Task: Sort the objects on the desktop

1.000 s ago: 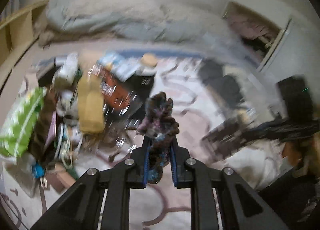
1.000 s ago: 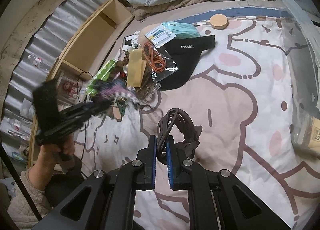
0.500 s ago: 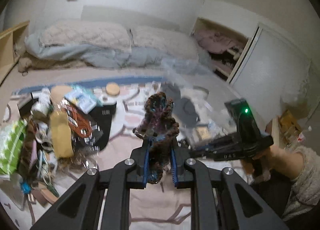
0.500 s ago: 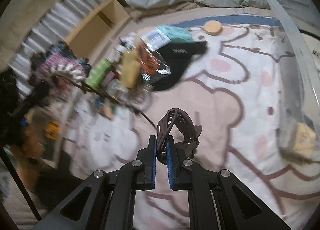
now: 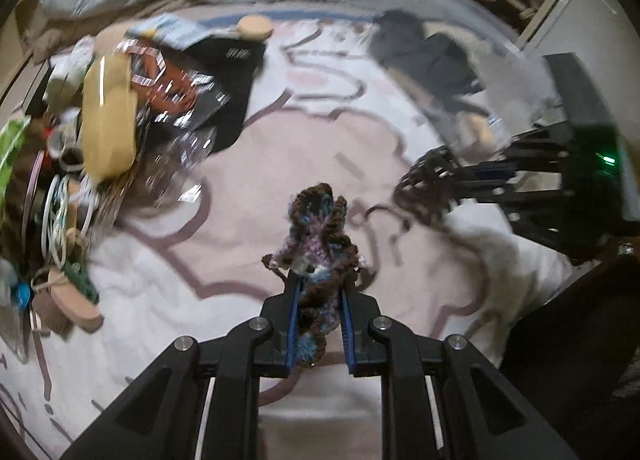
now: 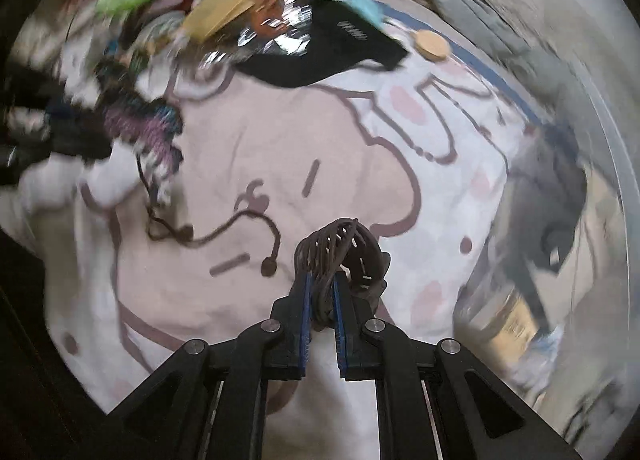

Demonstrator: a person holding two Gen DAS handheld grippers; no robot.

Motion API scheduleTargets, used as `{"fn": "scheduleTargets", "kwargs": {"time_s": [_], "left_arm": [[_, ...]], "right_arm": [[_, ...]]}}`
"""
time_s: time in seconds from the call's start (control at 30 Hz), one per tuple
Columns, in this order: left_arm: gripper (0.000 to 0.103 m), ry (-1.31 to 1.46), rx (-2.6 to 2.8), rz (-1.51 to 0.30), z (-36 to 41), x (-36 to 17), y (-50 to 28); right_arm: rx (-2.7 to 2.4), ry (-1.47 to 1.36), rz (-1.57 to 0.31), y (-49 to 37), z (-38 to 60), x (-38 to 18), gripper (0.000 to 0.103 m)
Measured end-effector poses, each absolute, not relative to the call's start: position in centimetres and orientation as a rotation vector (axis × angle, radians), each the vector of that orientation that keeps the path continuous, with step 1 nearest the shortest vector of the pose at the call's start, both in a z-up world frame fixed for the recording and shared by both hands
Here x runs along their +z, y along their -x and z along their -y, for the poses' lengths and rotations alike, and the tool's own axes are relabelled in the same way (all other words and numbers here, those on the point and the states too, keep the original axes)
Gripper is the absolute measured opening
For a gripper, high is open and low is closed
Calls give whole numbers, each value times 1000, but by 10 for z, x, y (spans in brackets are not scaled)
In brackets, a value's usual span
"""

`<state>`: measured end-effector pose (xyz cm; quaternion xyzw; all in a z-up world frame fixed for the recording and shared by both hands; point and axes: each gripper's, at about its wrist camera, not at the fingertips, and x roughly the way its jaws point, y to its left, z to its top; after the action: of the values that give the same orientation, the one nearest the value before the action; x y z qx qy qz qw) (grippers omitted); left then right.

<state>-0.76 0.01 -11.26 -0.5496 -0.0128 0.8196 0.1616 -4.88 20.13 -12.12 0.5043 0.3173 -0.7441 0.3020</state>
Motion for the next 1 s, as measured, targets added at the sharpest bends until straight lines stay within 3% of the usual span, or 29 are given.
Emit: {"fn": "scheduleTargets", "kwargs": {"time_s": [0.17,0.27,0.33,0.47,0.53,0.57,0.6,0.67,0.87,0.97,1.0], "left_arm": [[19,1643,2349,35,21,-134,4],[34,1709,2367,5,32,-148,2],[53,1727,2378,-15,38,-152,1],[71,1714,2397,-44,41,-151,-1],[76,1702,2414,-58,42,-146,-1],[79,1696,2420,-57,42,-145,-1],[81,1688,2427,-51,42,-142,-1],[81,1673,2431,-46,40,-139,1],[81,1748,2368,-209,18,-149,4],[81,1801,2329,-315,11,-160,3],[81,1832,2319,-330,13,-165,4]], "right_arm": [[-1851,-1357,-788,38,-187,-128,14],[-1770,-1416,-710,36,-182,-128,17],[-1753,-1426,-660,30,-175,-124,17],[-1739,-1409,-546,28,-177,-107,18],[-1744,-1411,-468,32,-181,-98,19],[-1760,-1412,-433,36,-184,-94,29],[-1793,-1409,-401,41,-189,-91,56],[-1867,-1405,-350,53,-198,-89,81],[-1877,-1452,-261,67,-212,-108,82],[-1902,-1319,-407,50,-203,-113,103],[-1894,-1303,-462,47,-199,-116,103]]}}
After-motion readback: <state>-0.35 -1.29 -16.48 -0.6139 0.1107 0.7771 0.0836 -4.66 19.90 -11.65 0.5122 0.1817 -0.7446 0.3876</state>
